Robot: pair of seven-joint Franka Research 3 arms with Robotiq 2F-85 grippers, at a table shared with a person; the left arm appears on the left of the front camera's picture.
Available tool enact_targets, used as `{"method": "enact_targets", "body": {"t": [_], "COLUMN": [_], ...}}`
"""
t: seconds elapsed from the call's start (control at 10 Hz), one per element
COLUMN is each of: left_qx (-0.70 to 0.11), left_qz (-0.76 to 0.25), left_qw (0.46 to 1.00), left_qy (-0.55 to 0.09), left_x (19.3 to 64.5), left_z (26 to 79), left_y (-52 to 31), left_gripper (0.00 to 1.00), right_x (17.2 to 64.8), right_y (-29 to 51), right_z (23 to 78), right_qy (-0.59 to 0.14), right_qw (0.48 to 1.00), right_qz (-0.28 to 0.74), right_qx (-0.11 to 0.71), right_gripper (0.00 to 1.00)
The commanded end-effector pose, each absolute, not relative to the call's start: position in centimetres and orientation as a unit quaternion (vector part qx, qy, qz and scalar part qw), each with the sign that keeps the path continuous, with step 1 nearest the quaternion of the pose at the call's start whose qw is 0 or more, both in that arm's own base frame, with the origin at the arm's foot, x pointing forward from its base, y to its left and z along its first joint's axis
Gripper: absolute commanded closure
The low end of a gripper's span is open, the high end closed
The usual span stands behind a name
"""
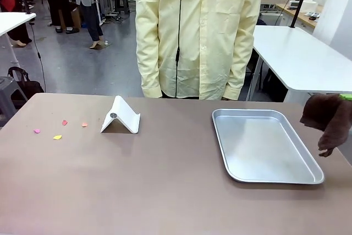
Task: Clean the surface of the table.
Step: If a person points to the right, clean the right side of the table with your right hand, and if they point to the left, clean the left side with your left hand, then clean the area not pointed to by the person.
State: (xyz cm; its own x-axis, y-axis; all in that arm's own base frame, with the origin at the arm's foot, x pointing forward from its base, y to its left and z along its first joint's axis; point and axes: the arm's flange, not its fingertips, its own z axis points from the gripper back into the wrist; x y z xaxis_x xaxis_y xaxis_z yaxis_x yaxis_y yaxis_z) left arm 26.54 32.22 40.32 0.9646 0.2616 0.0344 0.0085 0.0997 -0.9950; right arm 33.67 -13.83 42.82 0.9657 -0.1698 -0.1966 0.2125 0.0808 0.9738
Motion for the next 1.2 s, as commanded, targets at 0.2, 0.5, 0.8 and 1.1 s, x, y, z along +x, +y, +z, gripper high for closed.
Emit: {"method": "enact_targets", "body": {"t": [0.2, 0.5, 0.8, 1.1], "left_qx": [-0.669, -0.669, -0.669, -0.669], "left_qz": [0.077, 0.077, 0.077, 0.077], "left_qw": [0.732, 0.732, 0.732, 0.732], "left_qy": [-0.104, -0.104, -0.104, -0.104], "left_x": [26.09, 26.09, 26.09, 26.09], "left_z": [40.48, 40.48, 40.48, 40.48], "left_y": [32.02, 32.02, 32.02, 32.02], "left_gripper": [0.95, 0.95, 0.95, 0.95], "right_x": [34.66, 34.66, 34.66, 34.66], "right_y": [-14.55, -14.55, -14.55, -14.55], "right_z": [42.62, 42.62, 42.62, 42.62], "right_qy": [0.018, 0.018, 0.018, 0.018], "right_qw": [0.725, 0.725, 0.725, 0.725], "right_qz": [-0.114, -0.114, -0.114, -0.114], "right_qx": [0.679, 0.679, 0.679, 0.679], "right_gripper": [0.94, 0.94, 0.94, 0.94]}}
